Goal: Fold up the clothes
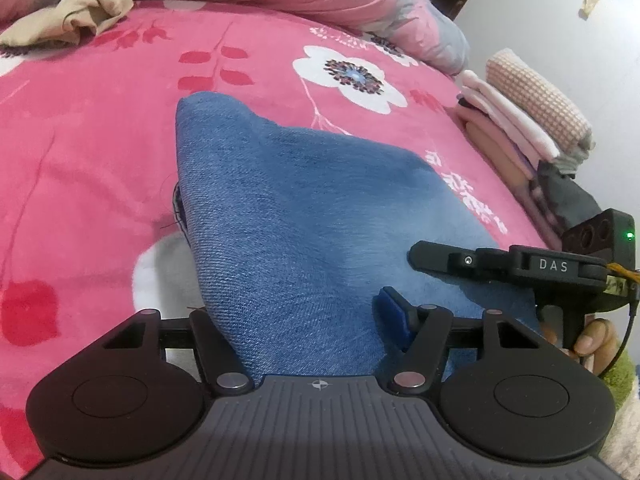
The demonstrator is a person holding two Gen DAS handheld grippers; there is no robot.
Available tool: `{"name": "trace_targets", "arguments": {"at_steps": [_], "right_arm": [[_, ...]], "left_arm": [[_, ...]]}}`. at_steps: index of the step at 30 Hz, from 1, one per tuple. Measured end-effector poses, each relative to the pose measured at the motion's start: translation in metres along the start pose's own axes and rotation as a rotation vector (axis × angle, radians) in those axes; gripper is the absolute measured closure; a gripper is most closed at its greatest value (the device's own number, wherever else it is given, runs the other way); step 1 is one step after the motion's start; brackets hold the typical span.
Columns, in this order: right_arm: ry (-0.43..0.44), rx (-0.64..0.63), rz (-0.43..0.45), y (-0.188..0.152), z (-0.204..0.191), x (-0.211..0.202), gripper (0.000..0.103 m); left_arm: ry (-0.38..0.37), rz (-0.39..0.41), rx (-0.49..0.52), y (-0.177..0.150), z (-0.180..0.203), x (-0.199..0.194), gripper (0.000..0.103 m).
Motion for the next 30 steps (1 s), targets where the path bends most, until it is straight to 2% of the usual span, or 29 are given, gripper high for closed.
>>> {"name": "trace_targets", "arguments": {"at_steps": [6,11,14,30], "right_arm": [[0.001,-0.008,0.008,0.0,0.0,-0.009,0.072],[-0.029,0.047,-0.033,-0.014,0.022,-0.002,0.072],[0.003,0.077,-0.01,-0.017,0.028,-0.005,0.072],[0.031,0.082,-0.013,-0.018,0.032,-0.005,0.072]], "left_arm": [[0.027,0.008,0.05,-0.001,0.016,-0.001,0.04],[0.077,-0.023,0.094,-0.015,0.02,0.01,0.039],[0.097,-0.004,0.131,-0.017,0.025,0.008,0.038],[0.111,-0.013,0.131,-0.017,0.025,0.011,0.034]]}}
Point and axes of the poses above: each gripper's, at about its wrist camera, not at the fingertips, and x roughly the way its jaws point, z to its right, y to its top, the point moved 6 cm from there along x, roughly the way its jaws point, and after that the axes turned 7 degrees about z, right-handed, at the moved point
